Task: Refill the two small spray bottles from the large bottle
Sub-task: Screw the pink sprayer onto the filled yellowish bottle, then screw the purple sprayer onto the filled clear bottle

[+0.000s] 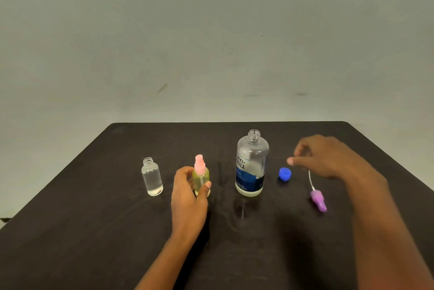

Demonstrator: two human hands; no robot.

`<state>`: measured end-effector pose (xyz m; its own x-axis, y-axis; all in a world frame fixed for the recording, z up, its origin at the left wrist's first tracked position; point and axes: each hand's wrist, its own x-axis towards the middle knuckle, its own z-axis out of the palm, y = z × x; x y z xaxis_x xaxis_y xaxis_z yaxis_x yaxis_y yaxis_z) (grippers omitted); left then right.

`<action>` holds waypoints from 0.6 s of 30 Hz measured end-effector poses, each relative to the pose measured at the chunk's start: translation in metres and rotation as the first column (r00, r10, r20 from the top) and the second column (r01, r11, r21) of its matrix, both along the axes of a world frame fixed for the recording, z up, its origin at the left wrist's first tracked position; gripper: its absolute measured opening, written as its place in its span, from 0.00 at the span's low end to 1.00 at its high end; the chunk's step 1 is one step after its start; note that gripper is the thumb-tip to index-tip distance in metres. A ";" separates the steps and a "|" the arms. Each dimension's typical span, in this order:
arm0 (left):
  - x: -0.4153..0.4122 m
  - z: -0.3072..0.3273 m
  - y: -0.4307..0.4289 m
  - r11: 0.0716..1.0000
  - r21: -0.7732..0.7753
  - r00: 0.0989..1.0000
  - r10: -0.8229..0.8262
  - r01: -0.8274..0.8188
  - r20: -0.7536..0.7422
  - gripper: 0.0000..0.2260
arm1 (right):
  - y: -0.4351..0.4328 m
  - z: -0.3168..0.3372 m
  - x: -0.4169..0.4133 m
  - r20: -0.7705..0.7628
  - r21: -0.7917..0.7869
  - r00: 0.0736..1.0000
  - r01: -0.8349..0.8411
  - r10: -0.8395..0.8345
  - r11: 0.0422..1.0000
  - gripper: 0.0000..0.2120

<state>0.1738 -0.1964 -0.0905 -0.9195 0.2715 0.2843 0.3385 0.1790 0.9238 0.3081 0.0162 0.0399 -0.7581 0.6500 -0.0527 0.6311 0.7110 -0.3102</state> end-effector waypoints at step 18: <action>0.005 0.007 -0.001 0.997 -0.043 0.998 0.063 -0.064 -0.031 0.18 | 0.046 -0.045 0.009 0.284 -0.361 0.948 0.242 -0.141 0.900 0.12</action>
